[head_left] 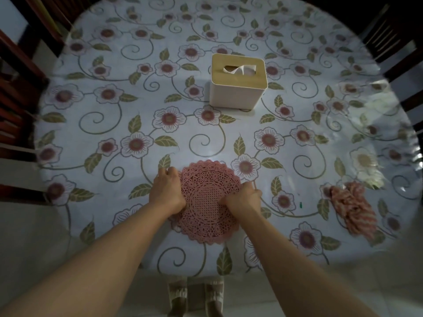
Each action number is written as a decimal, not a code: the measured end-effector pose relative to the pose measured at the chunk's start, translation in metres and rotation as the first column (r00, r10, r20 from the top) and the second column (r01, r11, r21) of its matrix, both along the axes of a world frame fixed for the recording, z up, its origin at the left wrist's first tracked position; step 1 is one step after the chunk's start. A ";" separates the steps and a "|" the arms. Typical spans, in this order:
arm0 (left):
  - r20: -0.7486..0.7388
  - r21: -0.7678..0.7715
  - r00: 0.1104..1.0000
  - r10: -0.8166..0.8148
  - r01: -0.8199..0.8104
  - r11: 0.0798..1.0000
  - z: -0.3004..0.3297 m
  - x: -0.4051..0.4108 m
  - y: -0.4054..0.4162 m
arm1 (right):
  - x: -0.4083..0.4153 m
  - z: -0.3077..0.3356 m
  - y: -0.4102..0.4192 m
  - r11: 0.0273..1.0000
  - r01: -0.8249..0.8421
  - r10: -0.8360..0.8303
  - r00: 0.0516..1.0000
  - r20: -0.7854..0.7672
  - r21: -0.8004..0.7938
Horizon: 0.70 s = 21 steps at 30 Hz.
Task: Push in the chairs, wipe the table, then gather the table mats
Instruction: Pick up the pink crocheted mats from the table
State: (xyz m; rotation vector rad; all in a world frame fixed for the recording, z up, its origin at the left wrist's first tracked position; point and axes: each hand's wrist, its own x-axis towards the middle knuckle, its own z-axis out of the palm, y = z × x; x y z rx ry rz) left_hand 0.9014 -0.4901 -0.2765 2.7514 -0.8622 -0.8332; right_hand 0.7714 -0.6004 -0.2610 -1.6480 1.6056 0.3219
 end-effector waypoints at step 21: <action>-0.194 -0.130 0.952 0.237 -0.265 0.955 0.043 -0.023 0.018 | -0.005 0.050 -0.003 0.983 -0.180 0.145 0.881 0.451 0.037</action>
